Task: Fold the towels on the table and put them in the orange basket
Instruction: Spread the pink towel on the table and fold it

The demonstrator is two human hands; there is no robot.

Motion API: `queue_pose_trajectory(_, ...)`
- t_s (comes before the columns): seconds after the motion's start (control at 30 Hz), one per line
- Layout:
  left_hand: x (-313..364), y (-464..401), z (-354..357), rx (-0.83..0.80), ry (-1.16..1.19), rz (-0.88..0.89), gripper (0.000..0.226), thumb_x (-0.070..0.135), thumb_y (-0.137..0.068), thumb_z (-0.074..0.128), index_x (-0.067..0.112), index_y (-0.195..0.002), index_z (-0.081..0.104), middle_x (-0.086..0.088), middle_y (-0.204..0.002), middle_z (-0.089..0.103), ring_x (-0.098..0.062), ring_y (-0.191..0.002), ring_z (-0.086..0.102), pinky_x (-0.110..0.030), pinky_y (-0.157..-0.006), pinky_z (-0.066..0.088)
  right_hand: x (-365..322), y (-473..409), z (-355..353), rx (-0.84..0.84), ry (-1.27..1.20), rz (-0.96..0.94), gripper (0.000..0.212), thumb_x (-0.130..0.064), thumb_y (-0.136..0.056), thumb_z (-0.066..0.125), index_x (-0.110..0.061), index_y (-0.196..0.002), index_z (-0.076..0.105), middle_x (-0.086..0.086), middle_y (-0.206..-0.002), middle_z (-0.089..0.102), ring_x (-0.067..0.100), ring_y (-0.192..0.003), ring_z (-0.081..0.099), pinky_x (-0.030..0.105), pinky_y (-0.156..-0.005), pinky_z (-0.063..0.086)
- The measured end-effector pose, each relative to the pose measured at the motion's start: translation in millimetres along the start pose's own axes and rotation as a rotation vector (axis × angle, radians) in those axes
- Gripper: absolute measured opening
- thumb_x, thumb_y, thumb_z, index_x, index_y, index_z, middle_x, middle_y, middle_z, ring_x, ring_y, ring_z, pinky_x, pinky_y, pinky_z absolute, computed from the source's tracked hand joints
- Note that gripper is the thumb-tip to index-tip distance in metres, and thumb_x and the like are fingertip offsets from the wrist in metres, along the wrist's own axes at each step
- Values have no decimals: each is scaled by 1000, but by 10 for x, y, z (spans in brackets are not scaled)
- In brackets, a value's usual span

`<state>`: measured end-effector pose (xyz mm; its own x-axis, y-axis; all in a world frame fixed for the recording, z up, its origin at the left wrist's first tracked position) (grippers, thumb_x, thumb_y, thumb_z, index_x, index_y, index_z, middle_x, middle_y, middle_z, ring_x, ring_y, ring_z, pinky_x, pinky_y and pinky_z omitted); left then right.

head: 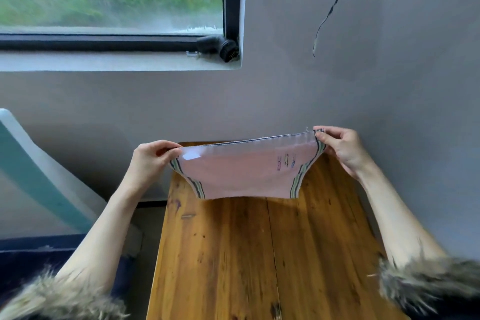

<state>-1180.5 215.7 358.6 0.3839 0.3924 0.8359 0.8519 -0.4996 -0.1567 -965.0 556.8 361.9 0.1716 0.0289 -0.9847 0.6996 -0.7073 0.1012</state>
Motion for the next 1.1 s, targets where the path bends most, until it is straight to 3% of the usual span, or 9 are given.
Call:
queue_pose_trajectory(0.13,-63,-50,-48,-42,-18,-46,16,6,-81,69,21,-75,70,21,-68,68,9,-63,58,-3,-65,42,-42,-27,66,-69,205,-38,11,-2,-85,63,-12,-86,68,3,-82,65,13,-74,60,22,-73,50)
queue_pose_trajectory(0.27,-147,-131,-37,-86,-82,-75,23,10,-80,70,31,-71,67,17,-72,69,-2,-71,61,-11,-68,45,20,-126,184,-32,316,-22,10,4,-83,63,-3,-90,67,2,-76,62,14,-71,56,18,-67,48)
queue_pose_trajectory(0.4,-54,-307,-37,-22,-102,-77,13,9,-81,69,21,-76,68,9,-76,66,-13,-78,60,-19,-74,43,-6,-304,217,72,332,-55,15,3,-83,63,-12,-82,66,-2,-72,60,17,-73,55,23,-67,46)
queue_pose_trajectory(0.53,210,-462,-175,87,-18,3,10,7,-82,68,17,-81,68,8,-74,63,4,-66,56,-5,-65,40,-299,-297,207,180,243,-206,24,1,-87,59,-21,-80,62,-11,-76,59,3,-72,55,8,-65,45)
queue_pose_trajectory(0.63,310,-348,-225,86,79,27,16,4,-83,67,20,-79,66,7,-76,64,6,-62,55,-7,-66,42,-371,-130,171,176,190,-262,21,1,-88,57,-19,-86,63,-10,-84,62,1,-79,58,4,-66,44)
queue_pose_trajectory(0.83,-128,348,95,-106,105,-81,16,6,-84,66,21,-79,66,0,-83,67,2,-66,59,-8,-65,44,305,356,95,58,101,-103,30,7,-87,55,-21,-80,62,-10,-80,66,-4,-73,60,7,-70,46)
queue_pose_trajectory(1.0,-793,999,525,-366,-97,-255,5,12,-82,69,16,-80,70,0,-82,69,-14,-78,63,-24,-71,49,1143,842,68,-93,315,149,14,7,-85,57,-5,-89,62,8,-87,64,16,-83,58,7,-67,47)
queue_pose_trajectory(1.1,-1070,1387,722,-553,-129,-359,8,12,-84,67,19,-81,68,1,-82,68,-15,-81,64,-19,-68,48,1534,1107,54,-213,487,307,8,-2,-87,59,-7,-93,63,6,-92,64,17,-88,58,19,-70,46)
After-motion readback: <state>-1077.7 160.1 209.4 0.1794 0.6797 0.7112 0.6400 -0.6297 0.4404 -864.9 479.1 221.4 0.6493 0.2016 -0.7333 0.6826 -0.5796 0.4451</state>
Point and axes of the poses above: each hand's wrist, its own y-axis away from the middle knuckle, its own z-axis out of the palm, x = y × z, the point moved 6 cm from there along -y, towards the middle knuckle
